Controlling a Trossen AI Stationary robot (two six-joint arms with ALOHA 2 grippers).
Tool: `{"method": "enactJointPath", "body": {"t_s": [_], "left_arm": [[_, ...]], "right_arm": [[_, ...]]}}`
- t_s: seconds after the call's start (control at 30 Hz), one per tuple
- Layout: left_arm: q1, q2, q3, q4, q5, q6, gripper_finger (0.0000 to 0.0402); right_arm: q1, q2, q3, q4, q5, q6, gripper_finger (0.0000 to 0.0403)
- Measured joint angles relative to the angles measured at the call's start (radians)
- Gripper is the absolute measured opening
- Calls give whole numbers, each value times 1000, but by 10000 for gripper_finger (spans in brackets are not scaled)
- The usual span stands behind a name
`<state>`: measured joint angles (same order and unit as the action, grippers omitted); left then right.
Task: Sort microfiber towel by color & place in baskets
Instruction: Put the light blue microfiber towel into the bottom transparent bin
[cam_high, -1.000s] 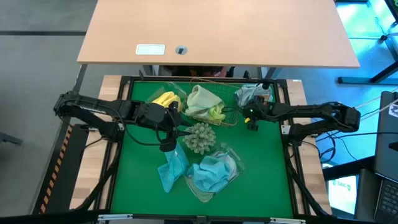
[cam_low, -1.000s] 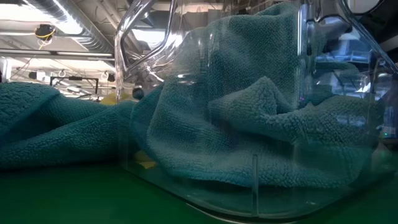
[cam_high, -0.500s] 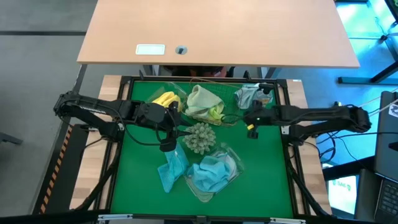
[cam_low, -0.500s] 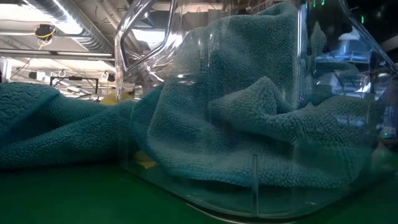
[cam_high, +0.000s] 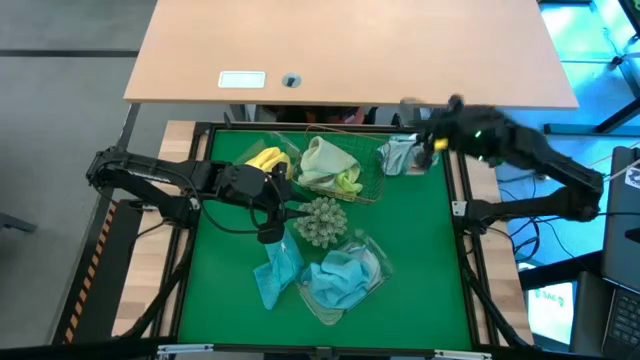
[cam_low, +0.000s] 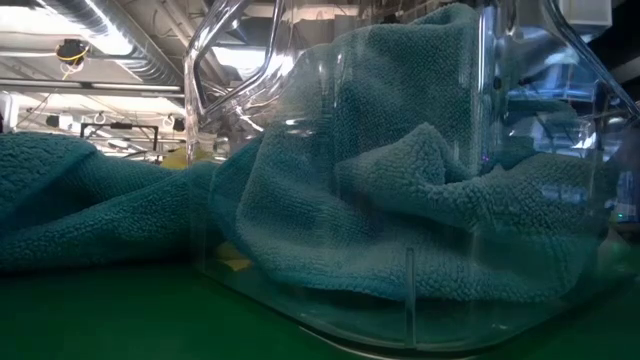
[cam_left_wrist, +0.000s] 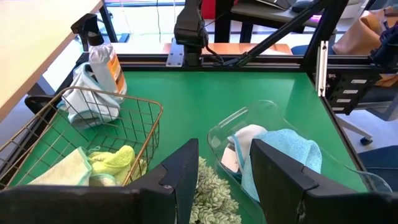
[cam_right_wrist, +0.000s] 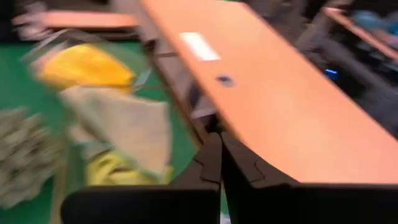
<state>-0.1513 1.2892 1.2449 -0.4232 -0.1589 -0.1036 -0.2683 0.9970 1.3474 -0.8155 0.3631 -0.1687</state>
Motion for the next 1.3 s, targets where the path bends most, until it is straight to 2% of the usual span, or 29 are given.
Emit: {"method": "enactJointPath", "body": {"t_s": [0.13,0.33,0.47,0.57,0.7,0.9,1.1,1.3], "left_arm": [[0,0,0,0,0,0,140],[0,0,0,0,0,0,140],[0,0,0,0,0,0,140],[0,0,0,1,0,0,140],[0,0,0,13,3,0,140],[0,0,0,16,5,0,140],[0,0,0,16,16,1,140],[0,0,0,16,16,1,140]], "right_arm": [[-164,0,56,-17,4,0,1],[-459,19,29,-27,-6,3,1],[-645,79,19,-28,-87,9,1],[-745,131,19,-4,-198,15,1],[-826,232,20,-6,-287,108,1],[-908,387,20,-55,-310,221,1],[-945,509,19,-131,-384,289,1],[-985,595,27,-195,-356,291,1]]}}
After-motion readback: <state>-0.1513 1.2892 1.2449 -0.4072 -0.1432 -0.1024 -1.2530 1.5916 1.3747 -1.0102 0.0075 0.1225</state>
